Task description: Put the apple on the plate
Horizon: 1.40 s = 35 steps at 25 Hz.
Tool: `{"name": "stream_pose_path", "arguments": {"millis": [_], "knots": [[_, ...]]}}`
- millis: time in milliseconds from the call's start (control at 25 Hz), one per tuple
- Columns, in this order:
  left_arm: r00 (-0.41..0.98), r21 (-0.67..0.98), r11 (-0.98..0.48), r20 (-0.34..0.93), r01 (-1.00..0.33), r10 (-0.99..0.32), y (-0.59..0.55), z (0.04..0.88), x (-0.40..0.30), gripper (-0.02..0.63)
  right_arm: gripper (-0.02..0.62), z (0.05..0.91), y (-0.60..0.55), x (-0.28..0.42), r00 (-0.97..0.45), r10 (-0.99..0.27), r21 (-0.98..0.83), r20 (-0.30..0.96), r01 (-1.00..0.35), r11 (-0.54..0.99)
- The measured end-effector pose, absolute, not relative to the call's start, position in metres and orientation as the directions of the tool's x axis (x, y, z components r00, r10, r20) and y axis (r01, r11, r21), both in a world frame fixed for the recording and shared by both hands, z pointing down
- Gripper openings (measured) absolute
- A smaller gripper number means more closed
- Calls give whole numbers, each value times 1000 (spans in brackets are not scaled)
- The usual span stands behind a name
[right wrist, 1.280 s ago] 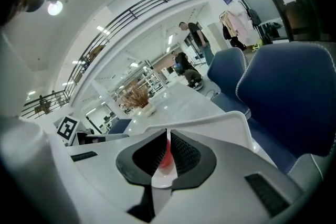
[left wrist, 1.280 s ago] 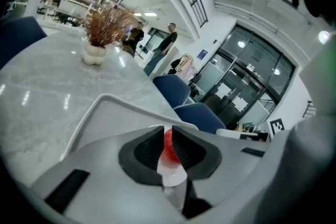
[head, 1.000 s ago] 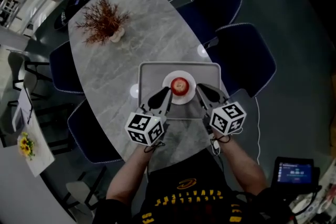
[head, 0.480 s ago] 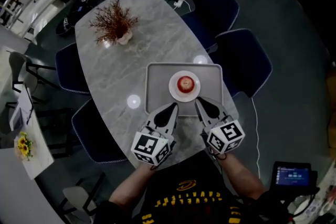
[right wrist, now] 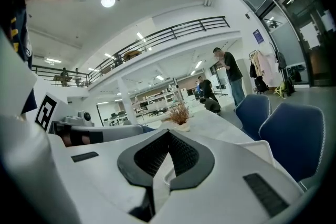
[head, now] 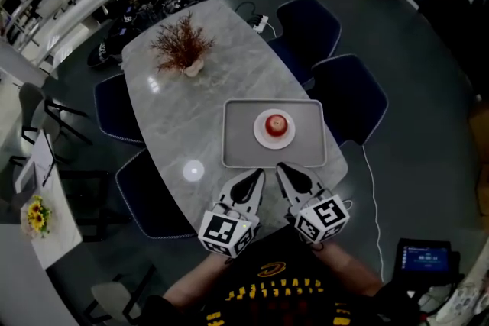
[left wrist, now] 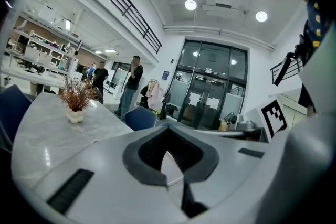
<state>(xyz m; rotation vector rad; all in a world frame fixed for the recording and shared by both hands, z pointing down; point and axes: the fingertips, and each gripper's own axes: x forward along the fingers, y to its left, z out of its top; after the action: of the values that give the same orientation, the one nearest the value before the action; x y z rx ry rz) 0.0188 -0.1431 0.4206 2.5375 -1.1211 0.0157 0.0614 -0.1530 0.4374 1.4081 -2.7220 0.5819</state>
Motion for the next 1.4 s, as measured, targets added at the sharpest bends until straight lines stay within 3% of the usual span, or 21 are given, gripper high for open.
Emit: {"name": "stream_pose_path", "arguments": {"millis": [240, 840, 1080, 1400], "knots": [[715, 307, -661, 110, -685, -690, -77, 379, -17, 0, 6, 400, -91, 20, -559, -810, -283, 176, -817, 503], [731, 196, -710, 69, -677, -679, -66, 373, -7, 0, 6, 386, -79, 24, -535, -839, -190, 100, -838, 512], [728, 224, -700, 74, -678, -681, -66, 376, -6, 0, 6, 384, -80, 29, -524, -847, -165, 93, -847, 506], [733, 171, -719, 26, -673, -680, -29, 353, -38, 0, 6, 362, -42, -7, -527, -848, -116, 53, -847, 519]]}}
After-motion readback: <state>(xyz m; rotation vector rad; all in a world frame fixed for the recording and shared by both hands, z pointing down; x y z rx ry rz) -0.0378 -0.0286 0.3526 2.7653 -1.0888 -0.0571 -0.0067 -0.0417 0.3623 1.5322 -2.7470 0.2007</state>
